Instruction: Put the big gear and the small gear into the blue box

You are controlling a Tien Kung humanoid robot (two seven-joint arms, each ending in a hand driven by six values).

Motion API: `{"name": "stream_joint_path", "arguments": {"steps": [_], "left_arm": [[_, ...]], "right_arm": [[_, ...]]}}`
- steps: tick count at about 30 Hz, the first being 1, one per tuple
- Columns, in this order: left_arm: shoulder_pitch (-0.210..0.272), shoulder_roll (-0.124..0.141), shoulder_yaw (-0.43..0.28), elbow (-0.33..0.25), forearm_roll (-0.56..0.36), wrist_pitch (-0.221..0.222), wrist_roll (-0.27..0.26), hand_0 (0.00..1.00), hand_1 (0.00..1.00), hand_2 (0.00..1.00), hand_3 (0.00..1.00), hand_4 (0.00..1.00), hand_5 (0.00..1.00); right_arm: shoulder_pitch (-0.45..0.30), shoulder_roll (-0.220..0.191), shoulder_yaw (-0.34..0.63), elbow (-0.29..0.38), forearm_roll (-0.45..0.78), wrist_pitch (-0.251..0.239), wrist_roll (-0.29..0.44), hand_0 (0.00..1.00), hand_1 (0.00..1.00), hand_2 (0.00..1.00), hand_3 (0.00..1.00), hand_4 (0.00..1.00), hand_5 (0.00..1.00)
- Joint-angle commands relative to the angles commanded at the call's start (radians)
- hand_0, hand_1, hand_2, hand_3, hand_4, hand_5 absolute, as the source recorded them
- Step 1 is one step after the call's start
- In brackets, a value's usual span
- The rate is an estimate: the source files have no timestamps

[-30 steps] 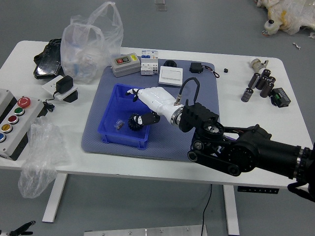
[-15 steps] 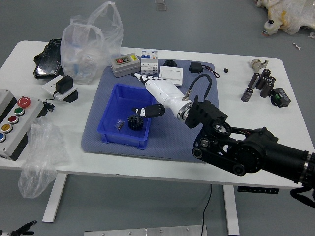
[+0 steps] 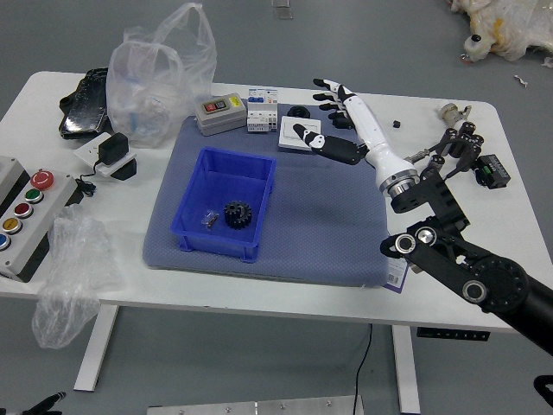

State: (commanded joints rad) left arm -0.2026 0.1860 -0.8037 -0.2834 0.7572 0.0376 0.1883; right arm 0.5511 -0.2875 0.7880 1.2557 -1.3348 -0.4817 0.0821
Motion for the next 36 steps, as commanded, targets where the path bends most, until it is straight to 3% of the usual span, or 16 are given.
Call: {"name": "stream_joint_path", "arguments": {"steps": [1,2,7,13,14,15,27,36], "left_arm": [[-0.001,0.000,0.001,0.000,-0.001,0.000,-0.001,0.655,0.508,0.525,0.729,0.742,0.691],[-0.001,-0.001,0.002,0.001,-0.001,0.000,-0.002,0.654,0.509,0.525,0.729,0.742,0.688],[-0.004,0.000,0.009,0.003,-0.005,-0.002,-0.006,0.654,0.509,0.525,0.729,0.742,0.688],[-0.009,0.005,0.013,0.004,-0.002,-0.005,-0.007,0.654,0.508,0.525,0.729,0.746,0.686],[-0.011,0.006,0.013,0.004,0.001,-0.006,-0.007,0.654,0.508,0.525,0.728,0.745,0.679],[-0.014,0.008,0.012,0.004,0.004,-0.007,-0.007,0.654,0.508,0.525,0.728,0.745,0.679],[-0.031,0.017,0.010,0.006,0.030,-0.019,-0.002,0.654,0.507,0.524,0.728,0.747,0.668],[-0.043,0.040,0.005,0.007,0.051,-0.026,0.000,0.654,0.506,0.525,0.728,0.745,0.656]], "right_arm": [[-0.022,-0.003,0.032,0.000,0.011,0.002,0.014,0.704,0.736,0.780,0.861,0.801,0.437],[-0.040,-0.007,0.057,0.001,0.020,0.003,0.024,0.727,0.747,0.784,0.841,0.820,0.500],[-0.134,-0.027,0.188,0.008,0.058,0.012,0.061,0.727,0.747,0.784,0.841,0.820,0.500],[-0.189,-0.036,0.291,0.007,0.105,0.019,0.078,0.710,0.745,0.784,0.811,0.840,0.492],[-0.194,-0.036,0.301,0.008,0.107,0.017,0.077,0.636,0.713,0.780,0.783,0.855,0.418],[-0.200,-0.037,0.312,0.011,0.107,0.016,0.076,0.636,0.713,0.780,0.783,0.855,0.418],[-0.215,-0.042,0.312,0.014,0.155,0.006,0.087,0.594,0.684,0.772,0.771,0.844,0.408],[-0.240,-0.044,0.334,0.014,0.185,0.008,0.108,0.598,0.675,0.767,0.771,0.863,0.436]]}}
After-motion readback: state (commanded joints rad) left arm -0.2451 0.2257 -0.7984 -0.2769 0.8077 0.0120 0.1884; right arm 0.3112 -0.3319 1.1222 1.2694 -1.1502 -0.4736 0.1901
